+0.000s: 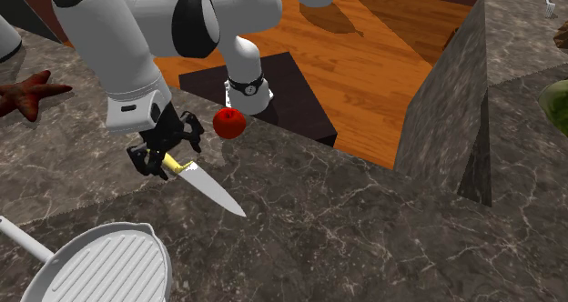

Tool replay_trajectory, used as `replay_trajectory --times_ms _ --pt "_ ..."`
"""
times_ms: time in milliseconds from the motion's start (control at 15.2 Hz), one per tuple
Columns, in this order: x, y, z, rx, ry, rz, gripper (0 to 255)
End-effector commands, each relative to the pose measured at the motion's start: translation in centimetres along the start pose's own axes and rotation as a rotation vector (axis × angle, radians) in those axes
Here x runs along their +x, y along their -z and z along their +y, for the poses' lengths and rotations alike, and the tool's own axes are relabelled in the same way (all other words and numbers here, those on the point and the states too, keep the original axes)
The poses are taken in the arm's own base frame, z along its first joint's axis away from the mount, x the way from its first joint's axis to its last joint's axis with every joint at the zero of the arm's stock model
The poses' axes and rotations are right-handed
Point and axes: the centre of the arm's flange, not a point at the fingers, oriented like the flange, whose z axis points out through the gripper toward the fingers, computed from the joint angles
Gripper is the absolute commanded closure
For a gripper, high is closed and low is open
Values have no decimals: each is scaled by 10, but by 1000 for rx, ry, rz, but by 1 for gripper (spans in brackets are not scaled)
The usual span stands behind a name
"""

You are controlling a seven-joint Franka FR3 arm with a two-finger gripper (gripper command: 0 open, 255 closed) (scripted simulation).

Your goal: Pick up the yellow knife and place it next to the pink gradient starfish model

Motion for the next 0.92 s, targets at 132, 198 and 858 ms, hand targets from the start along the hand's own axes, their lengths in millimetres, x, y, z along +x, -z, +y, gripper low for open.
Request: replay_trajectory --times_ms 132,198,858 --pt "0 0 0 0 0 0 255" --pt "0 0 0 0 0 0 255" --pt "4 21 3 0 0 0 255"
